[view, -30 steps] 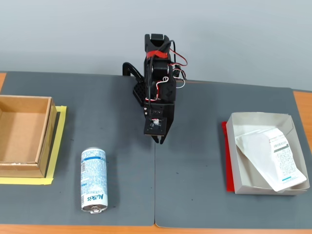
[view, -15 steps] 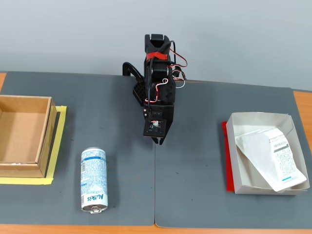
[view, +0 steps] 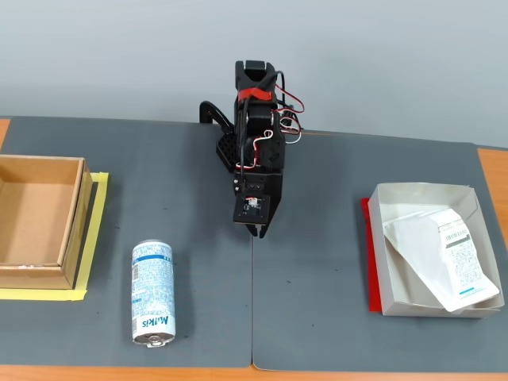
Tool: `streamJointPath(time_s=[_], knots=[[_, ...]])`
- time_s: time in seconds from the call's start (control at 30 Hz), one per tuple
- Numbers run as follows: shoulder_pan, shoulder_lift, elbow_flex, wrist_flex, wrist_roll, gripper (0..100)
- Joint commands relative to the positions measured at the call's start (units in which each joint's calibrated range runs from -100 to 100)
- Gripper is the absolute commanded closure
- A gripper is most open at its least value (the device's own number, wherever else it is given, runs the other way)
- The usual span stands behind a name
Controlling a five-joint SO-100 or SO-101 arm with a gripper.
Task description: Pick the sandwich and put it in the gray box
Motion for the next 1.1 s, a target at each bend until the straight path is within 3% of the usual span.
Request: streamJointPath(time_s=[0.0, 1.07], knots=[[0.5, -0.8, -0.2, 0.1, 0.0, 98], [0.5, -0.8, 0.1, -0.3, -0.6, 98]])
